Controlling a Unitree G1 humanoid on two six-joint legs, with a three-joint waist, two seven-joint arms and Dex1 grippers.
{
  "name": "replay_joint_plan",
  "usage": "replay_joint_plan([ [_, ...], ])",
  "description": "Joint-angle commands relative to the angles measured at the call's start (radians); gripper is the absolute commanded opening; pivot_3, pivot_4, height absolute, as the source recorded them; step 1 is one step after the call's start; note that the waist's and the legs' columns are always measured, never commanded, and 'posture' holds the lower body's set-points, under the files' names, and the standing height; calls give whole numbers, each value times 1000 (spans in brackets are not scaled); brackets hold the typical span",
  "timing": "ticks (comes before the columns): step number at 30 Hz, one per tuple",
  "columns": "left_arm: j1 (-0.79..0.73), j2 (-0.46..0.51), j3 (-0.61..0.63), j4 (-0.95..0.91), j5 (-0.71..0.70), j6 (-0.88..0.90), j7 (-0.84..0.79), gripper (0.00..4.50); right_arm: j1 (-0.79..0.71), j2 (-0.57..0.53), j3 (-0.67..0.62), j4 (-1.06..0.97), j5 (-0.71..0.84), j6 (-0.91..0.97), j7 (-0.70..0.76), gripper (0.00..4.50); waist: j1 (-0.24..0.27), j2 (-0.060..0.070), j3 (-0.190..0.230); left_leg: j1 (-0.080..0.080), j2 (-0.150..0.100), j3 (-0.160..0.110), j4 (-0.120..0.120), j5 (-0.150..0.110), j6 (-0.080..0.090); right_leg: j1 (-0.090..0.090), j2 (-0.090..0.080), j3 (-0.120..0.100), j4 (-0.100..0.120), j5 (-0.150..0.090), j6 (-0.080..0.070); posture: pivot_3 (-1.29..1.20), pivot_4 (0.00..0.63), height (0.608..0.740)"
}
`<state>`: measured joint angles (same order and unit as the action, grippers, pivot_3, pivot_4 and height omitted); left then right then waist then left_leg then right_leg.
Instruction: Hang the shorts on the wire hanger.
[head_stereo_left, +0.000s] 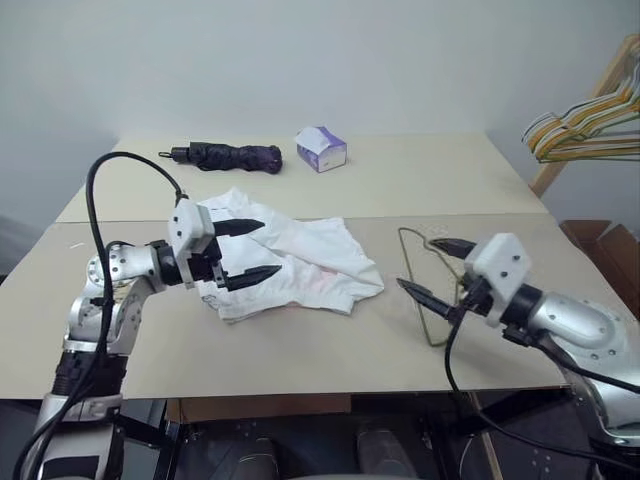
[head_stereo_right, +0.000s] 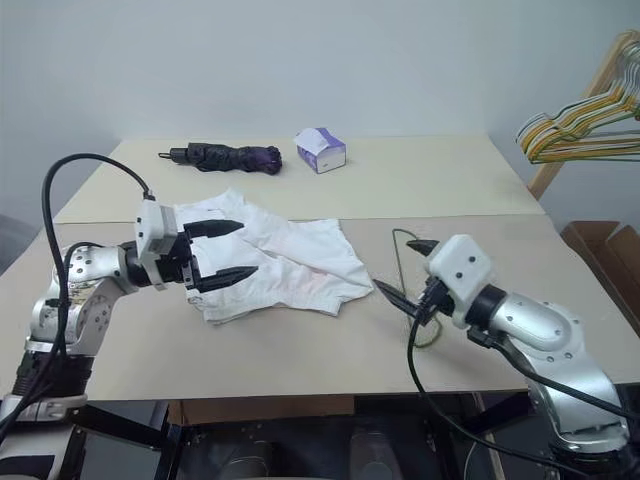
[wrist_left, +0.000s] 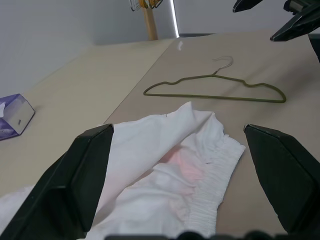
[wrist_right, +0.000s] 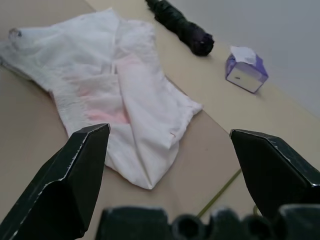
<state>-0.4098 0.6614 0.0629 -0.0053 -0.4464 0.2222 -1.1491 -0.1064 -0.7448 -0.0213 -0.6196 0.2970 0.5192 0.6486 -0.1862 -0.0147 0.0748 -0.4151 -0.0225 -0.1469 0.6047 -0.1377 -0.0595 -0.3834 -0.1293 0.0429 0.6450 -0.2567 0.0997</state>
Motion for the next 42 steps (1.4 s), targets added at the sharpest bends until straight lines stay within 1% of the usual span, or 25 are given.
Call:
replay_joint_plan([
  [1,10,14,32,-19,-23,-22,-18,4500,-69,12,118,-27,-59,62,-23,4478,-5,0,0,0,0,0,0,0,0,0,0,0,0,0,0,-236,0,740],
  [5,16,33,43,-2,-24,-25,-33,4500,-159,36,298,-1,-160,99,-21,4478,-21,0,0,0,0,0,0,0,0,0,0,0,0,0,0,-244,0,740],
  [9,11,41,54,8,-23,-18,-28,4500,-293,85,548,126,-357,88,-14,4478,-42,0,-1,0,0,-1,0,0,0,0,1,0,1,0,0,-236,0,740],
  [13,16,39,52,-6,-23,-13,-25,4500,-391,163,674,283,-477,88,-18,4478,-58,-1,-1,0,0,-2,0,0,0,0,1,0,1,0,1,-229,0,740],
  [16,27,36,53,-22,-24,-10,-18,4500,-452,208,725,388,-547,95,-2,3920,-69,-1,-1,1,0,-4,0,0,0,0,1,-1,3,0,1,-217,0,740],
  [17,30,34,54,-26,-24,-9,-14,4500,-463,210,736,408,-566,87,8,3634,-72,-1,-2,0,0,-4,0,0,0,0,1,-1,3,0,1,-215,0,740],
  [18,34,33,54,-31,-25,-8,-11,4500,-471,213,741,420,-578,79,17,3192,-73,-1,-2,1,0,-5,0,0,0,0,1,-1,3,0,1,-211,0,740],
  [22,55,31,55,-49,-25,-11,-1,4500,-485,210,749,425,-611,64,61,1942,-78,-1,-2,1,0,-6,0,0,0,0,1,-1,3,-1,1,-207,0,740],
  [25,66,29,53,-59,-23,-14,6,4500,-483,206,743,425,-632,43,86,876,-78,-1,-3,2,0,-6,-1,0,0,0,1,-2,4,-1,1,-206,0,740],
  [27,66,27,51,-61,-23,-14,10,4500,-486,201,729,426,-638,13,101,246,-78,-1,-3,2,0,-6,-1,0,0,0,1,-2,3,-1,1,-207,0,740],
  [28,66,26,50,-61,-23,-14,11,4500,-488,199,719,425,-641,-1,107,19,-78,-1,-3,1,0,-6,-1,0,0,0,1,-2,3,-1,1,-208,0,740],
  [31,63,23,45,-59,-20,-17,13,4500,-507,174,661,414,-618,-52,142,19,-78,-1,-3,1,0,-6,-1,0,0,0,1,-2,3,-1,1,-212,0,740],
  [34,56,20,42,-48,-17,-22,8,4500,-558,93,574,444,-579,-191,195,19,-78,-1,-3,1,-1,-6,0,0,0,0,1,-1,3,-1,1,-221,0,740],
  [36,50,19,40,-40,-14,-25,6,4500,-598,42,537,520,-570,-313,210,19,-79,-1,-3,1,-1,-6,0,0,0,1,1,-2,3,-1,1,-227,0,740],
  [37,47,17,38,-36,-13,-27,5,4500,-623,23,523,575,-569,-359,217,19,-79,-1,-3,2,-1,-6,-1,0,0,1,1,-2,3,-1,1,-228,0,740],
  [39,38,14,33,-27,-9,-30,2,4500,-687,-9,519,737,-605,-519,197,19,-83,-1,-3,2,0,-6,-1,0,0,1,1,-2,3,-1,1,-233,0,740],
  [42,23,6,25,-13,-4,-36,-1,4500,-809,-5,541,1073,-666,-723,155,19,-95,-1,-3,3,0,-6,-1,0,0,3,1,-2,3,-1,1,-236,0,740],
])
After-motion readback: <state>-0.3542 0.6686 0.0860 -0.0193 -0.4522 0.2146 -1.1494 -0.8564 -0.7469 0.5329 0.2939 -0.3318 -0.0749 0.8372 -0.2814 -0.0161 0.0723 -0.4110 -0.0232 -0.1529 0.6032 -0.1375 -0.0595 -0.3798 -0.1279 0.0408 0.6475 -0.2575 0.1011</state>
